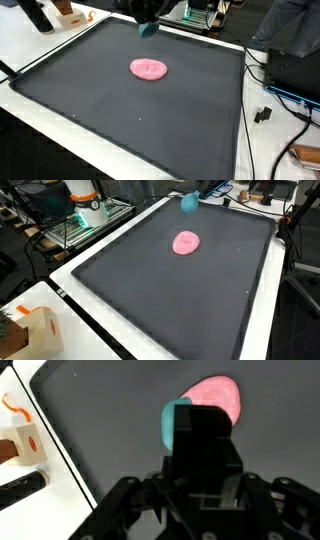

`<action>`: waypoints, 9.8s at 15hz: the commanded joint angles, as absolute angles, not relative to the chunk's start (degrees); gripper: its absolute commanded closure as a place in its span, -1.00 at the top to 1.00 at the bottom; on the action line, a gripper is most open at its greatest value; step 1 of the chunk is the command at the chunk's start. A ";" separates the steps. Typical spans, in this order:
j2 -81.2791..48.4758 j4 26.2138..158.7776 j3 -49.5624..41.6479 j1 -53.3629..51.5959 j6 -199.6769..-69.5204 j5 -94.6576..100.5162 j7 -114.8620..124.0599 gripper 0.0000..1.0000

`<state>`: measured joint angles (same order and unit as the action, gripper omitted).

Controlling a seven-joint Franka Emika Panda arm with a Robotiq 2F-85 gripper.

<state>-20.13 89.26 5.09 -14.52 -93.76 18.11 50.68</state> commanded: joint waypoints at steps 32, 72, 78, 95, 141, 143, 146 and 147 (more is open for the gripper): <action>-14.51 102.72 2.13 0.38 -119.56 -14.13 17.70 -0.50; -25.02 108.86 -1.09 12.31 -107.38 -51.37 -33.21 -0.50; -24.04 109.38 -1.49 11.04 -109.22 -49.40 -31.34 -0.50; -14.81 111.11 -0.70 3.80 -118.22 -27.65 -13.39 -0.50; -6.64 108.86 1.11 -1.01 -120.00 -13.57 10.96 -0.50; -6.85 108.67 0.48 0.84 -120.15 -18.25 3.13 -0.50; -7.90 108.27 -0.22 3.66 -119.24 -26.26 -10.56 -0.50; -8.50 108.02 -0.27 4.51 -118.71 -29.47 -15.06 -0.50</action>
